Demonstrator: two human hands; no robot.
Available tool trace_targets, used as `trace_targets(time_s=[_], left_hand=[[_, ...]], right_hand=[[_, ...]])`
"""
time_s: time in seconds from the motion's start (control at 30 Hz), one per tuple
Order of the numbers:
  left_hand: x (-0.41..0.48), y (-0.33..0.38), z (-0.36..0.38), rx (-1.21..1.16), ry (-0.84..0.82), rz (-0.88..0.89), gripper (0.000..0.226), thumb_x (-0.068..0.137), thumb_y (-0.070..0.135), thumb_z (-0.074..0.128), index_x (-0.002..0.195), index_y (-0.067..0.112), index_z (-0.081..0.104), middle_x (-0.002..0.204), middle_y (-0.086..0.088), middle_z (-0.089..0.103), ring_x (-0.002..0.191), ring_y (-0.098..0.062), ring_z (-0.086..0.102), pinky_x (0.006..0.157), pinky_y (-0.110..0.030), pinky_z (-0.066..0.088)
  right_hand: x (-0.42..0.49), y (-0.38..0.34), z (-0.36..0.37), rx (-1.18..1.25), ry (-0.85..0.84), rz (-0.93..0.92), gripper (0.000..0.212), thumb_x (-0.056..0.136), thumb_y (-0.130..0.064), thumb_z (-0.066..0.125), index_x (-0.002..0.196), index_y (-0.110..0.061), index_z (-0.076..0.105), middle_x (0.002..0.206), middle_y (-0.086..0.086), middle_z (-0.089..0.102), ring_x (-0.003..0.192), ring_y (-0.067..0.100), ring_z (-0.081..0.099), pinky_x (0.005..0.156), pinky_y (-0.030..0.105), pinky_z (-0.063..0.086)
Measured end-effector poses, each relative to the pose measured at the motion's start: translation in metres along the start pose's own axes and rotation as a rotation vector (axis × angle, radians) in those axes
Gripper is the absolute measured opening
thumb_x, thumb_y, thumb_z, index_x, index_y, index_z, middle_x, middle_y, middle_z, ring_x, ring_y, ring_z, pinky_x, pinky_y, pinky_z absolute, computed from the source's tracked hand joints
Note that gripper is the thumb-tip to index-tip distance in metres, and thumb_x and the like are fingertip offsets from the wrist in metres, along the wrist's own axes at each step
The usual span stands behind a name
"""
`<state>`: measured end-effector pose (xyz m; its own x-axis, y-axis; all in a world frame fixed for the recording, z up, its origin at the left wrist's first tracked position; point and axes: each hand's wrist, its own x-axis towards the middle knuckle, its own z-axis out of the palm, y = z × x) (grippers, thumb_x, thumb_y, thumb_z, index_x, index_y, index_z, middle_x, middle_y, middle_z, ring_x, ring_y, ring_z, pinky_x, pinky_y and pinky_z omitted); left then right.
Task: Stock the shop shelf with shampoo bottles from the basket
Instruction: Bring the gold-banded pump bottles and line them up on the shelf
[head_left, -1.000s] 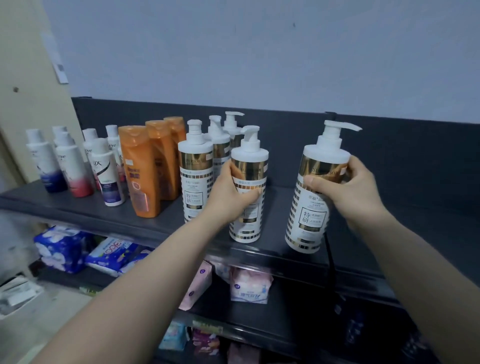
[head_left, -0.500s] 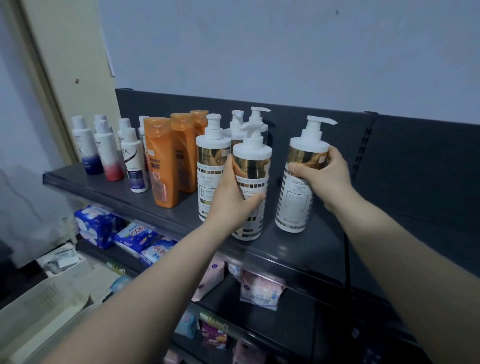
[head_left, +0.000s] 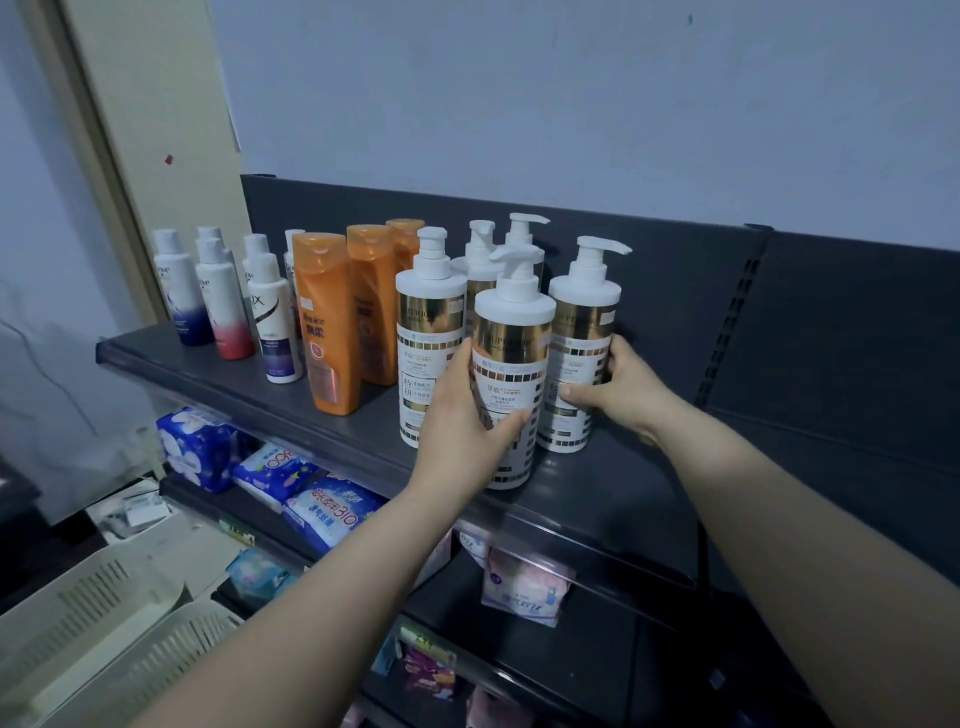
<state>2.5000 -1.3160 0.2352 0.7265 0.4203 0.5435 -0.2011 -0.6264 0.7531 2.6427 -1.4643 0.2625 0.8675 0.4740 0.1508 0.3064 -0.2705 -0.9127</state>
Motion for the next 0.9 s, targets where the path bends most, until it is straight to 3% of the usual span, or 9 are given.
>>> trace_targets(time_s=[0.2, 0.5, 0.57, 0.63, 0.8, 0.9], left_hand=[[0.002, -0.005, 0.005, 0.011, 0.0, -0.024, 0.085, 0.071, 0.042, 0.072, 0.144, 0.032, 0.029, 0.138, 0.008, 0.052, 0.127, -0.013, 0.049, 0.102, -0.043, 0.046], [0.005, -0.012, 0.006, -0.014, -0.024, -0.022, 0.088, 0.071, 0.044, 0.071, 0.146, 0.031, 0.028, 0.14, 0.007, 0.049, 0.13, -0.013, 0.047, 0.104, -0.043, 0.045], [0.005, -0.015, 0.006, -0.019, -0.037, -0.024, 0.091, 0.069, 0.049, 0.07, 0.147, 0.031, 0.026, 0.143, 0.007, 0.047, 0.132, -0.014, 0.045, 0.105, -0.043, 0.044], [0.003, -0.017, 0.004, -0.018, -0.047, -0.014, 0.093, 0.069, 0.049, 0.071, 0.147, 0.03, 0.025, 0.144, 0.006, 0.046, 0.133, -0.014, 0.043, 0.106, -0.043, 0.043], [-0.021, -0.012, -0.007, 0.097, -0.016, 0.168, 0.088, 0.08, 0.028, 0.075, 0.15, 0.012, 0.024, 0.149, -0.006, 0.035, 0.137, -0.01, 0.027, 0.114, -0.027, 0.024], [-0.036, -0.009, -0.009, 0.143, -0.055, 0.293, 0.079, 0.087, 0.037, 0.057, 0.151, 0.011, 0.02, 0.155, -0.014, 0.025, 0.145, -0.024, 0.02, 0.118, -0.043, 0.022]], right_hand=[[0.016, -0.001, 0.016, -0.037, 0.002, -0.014, 0.076, 0.065, -0.018, 0.086, 0.129, -0.021, 0.045, 0.111, -0.006, 0.066, 0.102, 0.012, 0.063, 0.09, 0.035, 0.053], [0.013, -0.001, 0.024, 0.023, -0.008, -0.019, 0.068, 0.083, -0.008, 0.072, 0.142, -0.02, 0.04, 0.111, -0.008, 0.062, 0.11, 0.011, 0.059, 0.092, 0.027, 0.048], [0.003, 0.001, 0.02, 0.054, 0.023, -0.003, 0.076, 0.087, -0.013, 0.068, 0.15, -0.022, 0.027, 0.126, -0.002, 0.058, 0.112, 0.011, 0.056, 0.098, 0.03, 0.045], [-0.01, 0.003, 0.016, 0.032, 0.081, 0.005, 0.077, 0.091, -0.02, 0.065, 0.152, -0.026, 0.019, 0.146, 0.005, 0.043, 0.128, 0.018, 0.047, 0.106, 0.034, 0.039], [-0.06, -0.002, 0.011, -0.185, 0.174, -0.077, 0.068, 0.093, -0.03, 0.06, 0.151, -0.029, 0.025, 0.153, -0.003, 0.034, 0.141, 0.01, 0.03, 0.109, 0.024, 0.026], [-0.092, -0.007, 0.014, -0.355, 0.256, -0.108, 0.06, 0.095, -0.03, 0.057, 0.149, -0.024, 0.032, 0.151, -0.007, 0.036, 0.139, 0.008, 0.031, 0.105, 0.019, 0.022]])
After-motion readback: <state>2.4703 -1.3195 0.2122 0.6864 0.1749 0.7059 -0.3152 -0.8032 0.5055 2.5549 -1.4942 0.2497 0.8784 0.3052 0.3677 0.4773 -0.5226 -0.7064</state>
